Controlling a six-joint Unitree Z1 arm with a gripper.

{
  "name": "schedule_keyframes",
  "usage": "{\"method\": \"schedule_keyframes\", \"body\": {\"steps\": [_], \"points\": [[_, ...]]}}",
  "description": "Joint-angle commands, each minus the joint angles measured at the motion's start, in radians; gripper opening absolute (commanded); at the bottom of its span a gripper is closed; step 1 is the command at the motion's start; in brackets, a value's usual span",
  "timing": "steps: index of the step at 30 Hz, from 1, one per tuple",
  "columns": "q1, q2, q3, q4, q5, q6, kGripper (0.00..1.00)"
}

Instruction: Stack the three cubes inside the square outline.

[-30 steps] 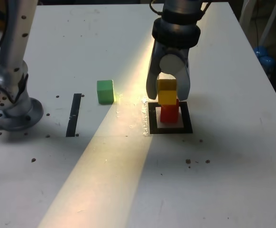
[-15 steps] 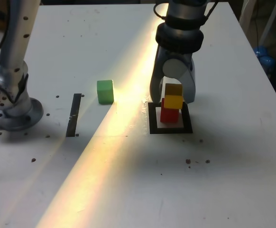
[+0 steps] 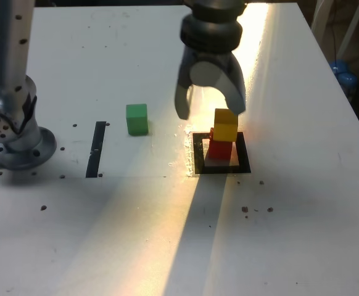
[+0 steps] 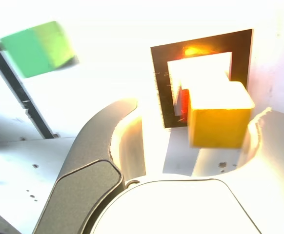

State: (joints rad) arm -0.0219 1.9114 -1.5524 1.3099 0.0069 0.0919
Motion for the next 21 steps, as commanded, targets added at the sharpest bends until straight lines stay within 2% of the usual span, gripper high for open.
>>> {"method": "schedule_keyframes", "body": {"steps": [1,6,11,21], "points": [[0.012,-0.052,0.041,0.006,0.01,-0.007,0.99],[0.033,-0.149,0.167,-0.001,0.033,-0.021,0.99],[0.045,-0.225,0.319,-0.048,0.042,-0.036,0.99],[0.056,-0.253,0.534,-0.189,0.037,-0.053,0.99]]}}
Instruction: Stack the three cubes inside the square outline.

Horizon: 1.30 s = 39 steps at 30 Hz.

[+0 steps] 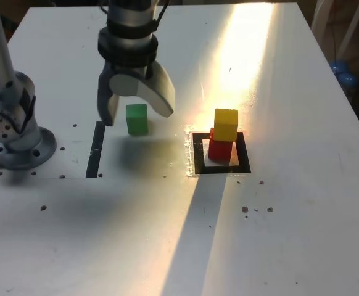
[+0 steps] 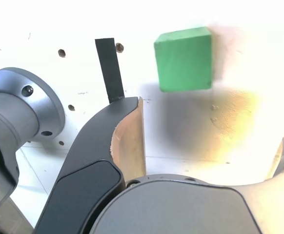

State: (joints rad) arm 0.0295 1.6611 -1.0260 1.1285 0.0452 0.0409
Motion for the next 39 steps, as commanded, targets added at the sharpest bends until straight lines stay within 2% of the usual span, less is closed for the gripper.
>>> {"method": "schedule_keyframes", "body": {"steps": [1,10,18,21,33,39], "points": [[0.01,-0.003,0.019,-0.017,0.0,-0.002,0.99],[0.099,0.019,0.08,-0.077,0.02,0.036,0.96],[0.17,0.079,0.068,-0.1,0.022,0.085,0.87],[0.179,0.096,0.058,-0.103,0.022,0.092,0.8],[0.181,0.117,0.036,-0.116,0.007,0.093,0.38],[0.181,0.117,0.035,-0.116,0.005,0.093,0.34]]}}
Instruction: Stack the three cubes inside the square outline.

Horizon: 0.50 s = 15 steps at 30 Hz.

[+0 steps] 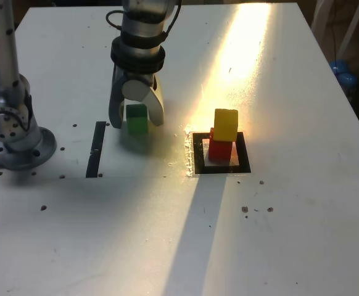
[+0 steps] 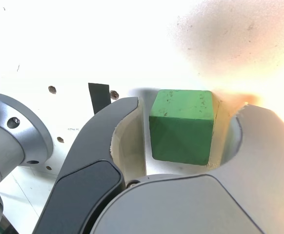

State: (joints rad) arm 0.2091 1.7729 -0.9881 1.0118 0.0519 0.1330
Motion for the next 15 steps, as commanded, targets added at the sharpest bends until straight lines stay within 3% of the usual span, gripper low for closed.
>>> {"method": "schedule_keyframes", "body": {"steps": [1,15], "points": [[0.001,0.005,-0.003,0.001,-0.002,0.001,0.33],[-0.001,-0.001,-0.041,0.045,-0.001,0.005,0.33]]}}
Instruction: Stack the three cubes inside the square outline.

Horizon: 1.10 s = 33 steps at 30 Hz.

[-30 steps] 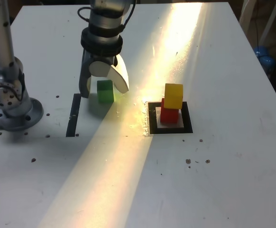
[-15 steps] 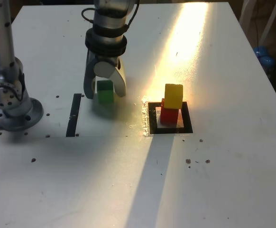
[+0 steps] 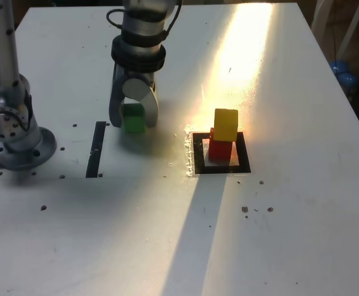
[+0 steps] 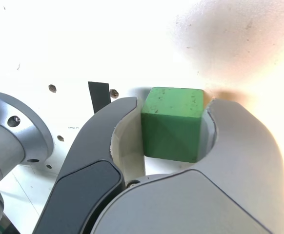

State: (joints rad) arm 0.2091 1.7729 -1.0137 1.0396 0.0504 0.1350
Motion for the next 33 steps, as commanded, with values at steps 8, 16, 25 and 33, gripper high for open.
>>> {"method": "schedule_keyframes", "body": {"steps": [8,16,25,33], "points": [[-0.041,-0.008,-0.222,0.195,0.015,0.006,0.33],[-0.094,0.034,-0.447,0.321,0.01,0.006,0.33],[-0.18,0.115,-0.649,0.405,0.002,-0.003,0.33],[-0.246,0.19,-0.762,0.436,0.0,-0.013,0.33]]}}
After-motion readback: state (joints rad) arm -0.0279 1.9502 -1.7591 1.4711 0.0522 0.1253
